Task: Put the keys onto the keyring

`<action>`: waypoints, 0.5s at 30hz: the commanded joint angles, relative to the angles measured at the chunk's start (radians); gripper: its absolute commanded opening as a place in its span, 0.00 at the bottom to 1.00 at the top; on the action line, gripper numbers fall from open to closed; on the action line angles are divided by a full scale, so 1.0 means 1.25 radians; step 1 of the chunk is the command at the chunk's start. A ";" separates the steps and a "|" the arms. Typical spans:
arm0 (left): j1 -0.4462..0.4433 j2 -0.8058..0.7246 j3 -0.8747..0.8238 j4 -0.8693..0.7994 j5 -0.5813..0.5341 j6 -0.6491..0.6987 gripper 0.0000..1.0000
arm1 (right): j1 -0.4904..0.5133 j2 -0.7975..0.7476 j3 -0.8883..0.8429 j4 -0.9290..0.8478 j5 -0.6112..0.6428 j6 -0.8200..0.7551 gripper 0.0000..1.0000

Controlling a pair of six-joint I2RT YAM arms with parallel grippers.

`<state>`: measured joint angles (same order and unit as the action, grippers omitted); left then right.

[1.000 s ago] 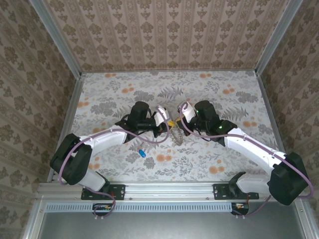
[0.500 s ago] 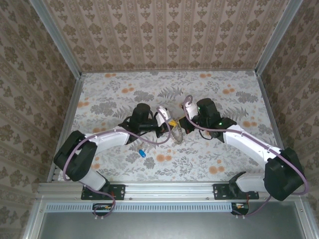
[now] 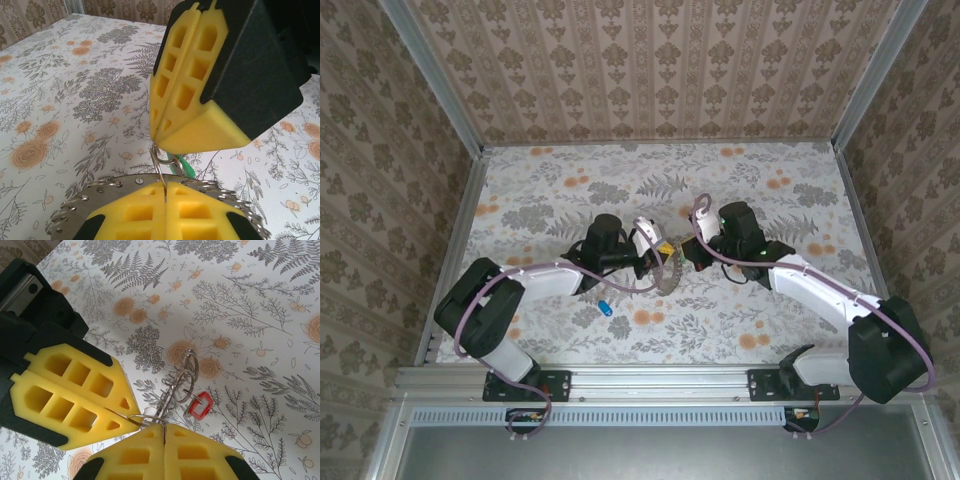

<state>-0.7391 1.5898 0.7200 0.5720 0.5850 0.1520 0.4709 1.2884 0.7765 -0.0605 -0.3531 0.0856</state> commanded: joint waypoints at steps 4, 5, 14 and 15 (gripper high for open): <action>-0.003 0.013 0.002 0.042 -0.008 -0.019 0.16 | -0.002 -0.039 -0.006 0.023 -0.036 -0.020 0.00; -0.003 0.014 0.003 0.042 -0.009 -0.019 0.17 | -0.001 -0.040 -0.006 0.021 -0.035 -0.022 0.00; -0.004 0.019 0.015 0.030 -0.006 -0.016 0.21 | -0.001 -0.047 0.001 0.003 -0.033 -0.035 0.00; -0.003 0.019 0.017 0.029 -0.002 -0.016 0.22 | -0.001 -0.047 0.003 0.001 -0.033 -0.037 0.00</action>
<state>-0.7399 1.5990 0.7200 0.5922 0.5751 0.1410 0.4709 1.2572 0.7738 -0.0566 -0.3744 0.0566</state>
